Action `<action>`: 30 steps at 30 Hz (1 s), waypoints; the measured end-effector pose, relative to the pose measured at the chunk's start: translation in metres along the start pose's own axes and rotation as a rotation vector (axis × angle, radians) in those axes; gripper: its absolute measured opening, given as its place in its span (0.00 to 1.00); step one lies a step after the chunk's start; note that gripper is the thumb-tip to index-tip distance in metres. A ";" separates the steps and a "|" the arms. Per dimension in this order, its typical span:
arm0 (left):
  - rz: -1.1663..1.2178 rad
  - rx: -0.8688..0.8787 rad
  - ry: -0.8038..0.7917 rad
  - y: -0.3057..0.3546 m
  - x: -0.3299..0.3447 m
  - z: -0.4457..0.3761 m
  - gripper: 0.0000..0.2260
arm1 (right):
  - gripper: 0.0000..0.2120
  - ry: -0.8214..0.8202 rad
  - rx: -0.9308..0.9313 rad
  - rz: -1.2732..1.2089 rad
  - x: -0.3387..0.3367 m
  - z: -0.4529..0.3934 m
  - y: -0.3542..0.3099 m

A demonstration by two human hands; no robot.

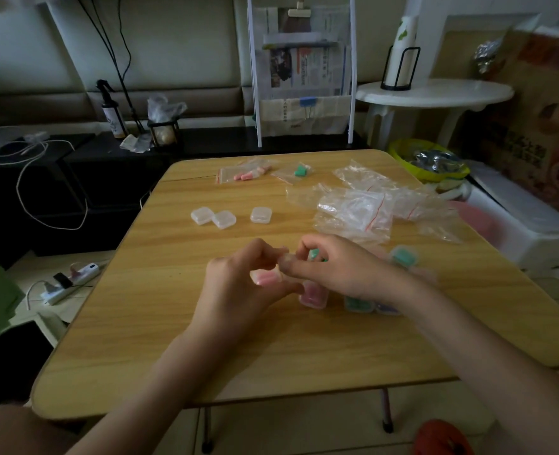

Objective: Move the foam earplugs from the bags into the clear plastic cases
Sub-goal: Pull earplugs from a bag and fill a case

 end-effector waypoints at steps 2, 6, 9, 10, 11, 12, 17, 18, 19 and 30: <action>0.025 -0.030 0.011 -0.001 0.000 0.000 0.17 | 0.17 -0.001 -0.003 -0.054 0.001 0.000 -0.001; 0.110 -0.175 0.175 -0.016 -0.018 -0.007 0.16 | 0.09 0.106 -0.017 -0.220 -0.015 0.001 0.000; 0.135 -0.179 0.217 -0.020 -0.026 -0.007 0.17 | 0.11 0.237 -0.078 -0.189 -0.031 0.001 0.006; 0.125 -0.151 0.188 -0.018 -0.025 -0.006 0.17 | 0.10 0.247 -0.095 -0.167 -0.031 0.001 0.006; 0.101 -0.114 0.147 -0.016 -0.022 -0.005 0.17 | 0.10 0.236 -0.108 -0.149 -0.029 0.002 0.004; 0.058 -0.069 0.104 -0.014 -0.018 -0.003 0.18 | 0.10 0.207 -0.116 -0.138 -0.025 0.003 0.003; -0.091 0.055 0.065 -0.010 -0.012 -0.003 0.17 | 0.05 0.227 -0.177 -0.095 -0.013 0.005 -0.002; -0.087 0.054 0.084 -0.010 -0.013 -0.005 0.15 | 0.05 0.269 -0.192 -0.094 -0.014 0.005 -0.002; -0.085 0.052 0.093 -0.010 -0.014 -0.006 0.13 | 0.06 0.302 -0.201 -0.101 -0.016 0.006 -0.001; 0.007 -0.125 0.071 -0.012 -0.011 -0.009 0.13 | 0.05 0.379 -0.365 -0.064 -0.014 0.008 -0.010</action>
Point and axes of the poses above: each hand's wrist, its own z-axis away from the middle knuckle, its own x-axis out of the palm, y = z × x, the point moved 4 cm from there along -z, towards the middle knuckle, and after that the axes turned 4 degrees about y, right-handed, at the moved point
